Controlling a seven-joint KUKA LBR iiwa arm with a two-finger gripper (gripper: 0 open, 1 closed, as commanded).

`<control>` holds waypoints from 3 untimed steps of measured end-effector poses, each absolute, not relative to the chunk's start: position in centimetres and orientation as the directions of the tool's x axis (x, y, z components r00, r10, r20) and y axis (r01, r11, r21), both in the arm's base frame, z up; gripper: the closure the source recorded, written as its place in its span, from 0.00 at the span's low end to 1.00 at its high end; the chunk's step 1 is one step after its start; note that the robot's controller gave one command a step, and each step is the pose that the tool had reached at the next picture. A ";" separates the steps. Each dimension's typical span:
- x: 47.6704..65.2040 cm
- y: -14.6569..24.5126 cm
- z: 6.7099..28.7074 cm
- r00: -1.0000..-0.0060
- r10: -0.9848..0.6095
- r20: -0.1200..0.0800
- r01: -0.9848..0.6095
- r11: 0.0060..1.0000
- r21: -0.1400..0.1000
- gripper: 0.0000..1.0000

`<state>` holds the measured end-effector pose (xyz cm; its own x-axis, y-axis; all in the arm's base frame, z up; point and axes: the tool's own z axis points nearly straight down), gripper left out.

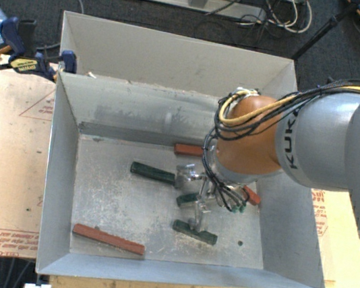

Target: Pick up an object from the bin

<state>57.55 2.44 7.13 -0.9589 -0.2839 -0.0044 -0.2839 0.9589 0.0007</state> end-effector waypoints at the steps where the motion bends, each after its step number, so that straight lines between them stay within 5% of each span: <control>1: 57.5 2.4 7.1 -0.959 -0.284 -0.004 -0.284 0.959 0.000 1.00; 2: 56.7 4.7 21.0 -0.960 -0.279 -0.012 -0.279 0.960 -0.001 1.00; 3: 56.5 4.6 20.5 -0.961 -0.278 -0.003 -0.278 0.961 0.000 0.00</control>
Offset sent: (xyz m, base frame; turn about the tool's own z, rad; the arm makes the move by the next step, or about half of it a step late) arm 0.0000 0.0000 0.0000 0.0000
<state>56.52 4.60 20.52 -0.9605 -0.2783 -0.0033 -0.2783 0.9605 0.0004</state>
